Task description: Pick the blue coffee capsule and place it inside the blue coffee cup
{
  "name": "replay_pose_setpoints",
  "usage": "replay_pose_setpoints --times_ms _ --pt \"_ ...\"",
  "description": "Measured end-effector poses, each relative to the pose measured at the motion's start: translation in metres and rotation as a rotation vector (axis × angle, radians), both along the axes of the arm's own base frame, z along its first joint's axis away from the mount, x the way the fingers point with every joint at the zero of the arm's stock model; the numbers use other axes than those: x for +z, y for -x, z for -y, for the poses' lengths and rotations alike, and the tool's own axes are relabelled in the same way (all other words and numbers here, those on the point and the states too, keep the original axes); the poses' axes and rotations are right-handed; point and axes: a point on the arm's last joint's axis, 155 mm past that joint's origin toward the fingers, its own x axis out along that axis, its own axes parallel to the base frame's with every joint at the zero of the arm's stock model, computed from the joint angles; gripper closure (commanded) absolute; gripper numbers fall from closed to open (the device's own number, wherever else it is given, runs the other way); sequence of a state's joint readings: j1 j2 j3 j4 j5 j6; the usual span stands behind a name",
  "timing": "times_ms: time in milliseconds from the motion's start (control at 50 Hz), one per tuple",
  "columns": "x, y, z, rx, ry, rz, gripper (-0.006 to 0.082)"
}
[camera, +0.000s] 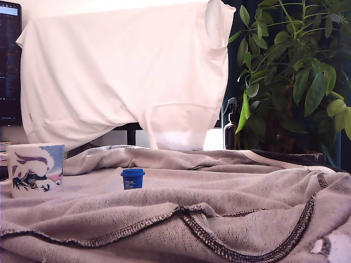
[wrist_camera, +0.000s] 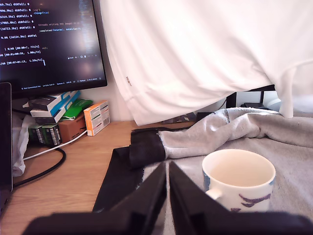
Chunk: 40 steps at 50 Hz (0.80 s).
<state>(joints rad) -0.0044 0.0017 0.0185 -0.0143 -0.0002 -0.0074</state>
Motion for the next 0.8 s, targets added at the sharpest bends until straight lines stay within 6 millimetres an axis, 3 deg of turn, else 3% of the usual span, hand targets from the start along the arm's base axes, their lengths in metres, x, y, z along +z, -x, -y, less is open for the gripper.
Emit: replay_pose_setpoints --times_ms 140,440,680,800 --pt "-0.003 0.000 0.017 -0.077 0.057 -0.001 0.0779" --pt "0.011 0.002 0.025 -0.125 0.100 0.048 0.0779" --pt "0.070 0.019 0.054 -0.327 0.261 0.256 0.0782" --pt "0.073 0.026 0.073 -0.444 0.328 0.238 0.0784"
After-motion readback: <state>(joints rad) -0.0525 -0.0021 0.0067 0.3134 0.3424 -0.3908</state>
